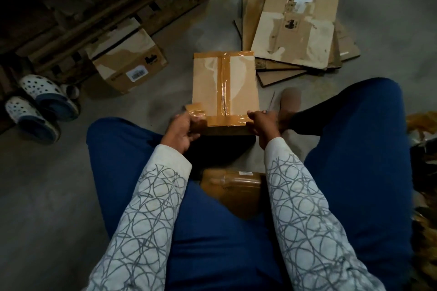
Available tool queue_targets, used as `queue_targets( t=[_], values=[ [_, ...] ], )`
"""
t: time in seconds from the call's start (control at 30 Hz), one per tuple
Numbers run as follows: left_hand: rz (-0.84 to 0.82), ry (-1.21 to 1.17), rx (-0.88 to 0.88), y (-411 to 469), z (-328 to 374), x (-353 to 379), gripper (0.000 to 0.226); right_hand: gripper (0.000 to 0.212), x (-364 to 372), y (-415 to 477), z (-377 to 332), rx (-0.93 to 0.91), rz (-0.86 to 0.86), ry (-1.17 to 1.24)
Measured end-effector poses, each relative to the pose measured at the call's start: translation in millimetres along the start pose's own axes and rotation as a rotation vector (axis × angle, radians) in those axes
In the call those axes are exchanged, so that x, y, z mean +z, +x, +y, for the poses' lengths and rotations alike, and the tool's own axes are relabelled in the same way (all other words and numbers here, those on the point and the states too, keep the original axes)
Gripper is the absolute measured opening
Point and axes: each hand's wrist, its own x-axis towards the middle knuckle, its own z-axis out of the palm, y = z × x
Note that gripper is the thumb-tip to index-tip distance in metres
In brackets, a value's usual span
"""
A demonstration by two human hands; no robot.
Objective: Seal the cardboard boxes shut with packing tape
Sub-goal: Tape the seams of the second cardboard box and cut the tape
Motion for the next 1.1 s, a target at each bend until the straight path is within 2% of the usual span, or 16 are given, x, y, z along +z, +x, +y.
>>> queue_targets(
  t=[0.13,0.17,0.23,0.27,0.37,0.43,0.5,0.57,0.67,0.73,0.9,0.97,1.1],
  values=[
    [0.168,0.022,0.153,29,8,-3,0.031,0.026,0,8,3,-0.034,0.058,-0.084],
    [0.164,0.063,0.163,39,5,-6,0.043,0.036,-1,9,2,-0.070,0.109,-0.182],
    [0.175,0.122,0.126,60,-6,-11,0.094,0.058,-4,10,0,-0.134,0.228,-0.428],
    [0.177,0.181,0.117,61,-9,-10,0.109,0.068,-5,10,0,-0.151,0.269,-0.512],
    [0.183,0.392,0.142,69,-22,-1,0.113,0.094,-3,14,7,-0.129,0.249,-0.549],
    [0.182,0.488,0.119,82,-31,3,0.124,0.106,2,18,14,-0.112,0.207,-0.533],
    [0.173,0.483,0.050,142,-60,-9,0.148,0.115,9,24,23,-0.106,0.176,-0.497],
    [0.183,0.412,-0.019,187,-82,-14,0.158,0.118,18,28,29,-0.085,0.164,-0.439],
    [0.220,0.487,0.008,114,-58,9,0.162,0.116,31,37,39,-0.060,0.155,-0.390],
    [0.227,0.571,0.048,80,-43,25,0.152,0.113,38,43,43,-0.055,0.174,-0.385],
    [0.284,0.568,0.073,83,-35,33,0.129,0.107,48,52,47,-0.063,0.301,-0.382],
    [0.265,0.499,0.021,86,-34,31,0.119,0.097,49,52,47,-0.035,0.325,-0.393],
    [0.263,0.377,0.052,90,-39,25,0.101,0.071,41,55,46,-0.007,0.385,-0.294]
  ],
)
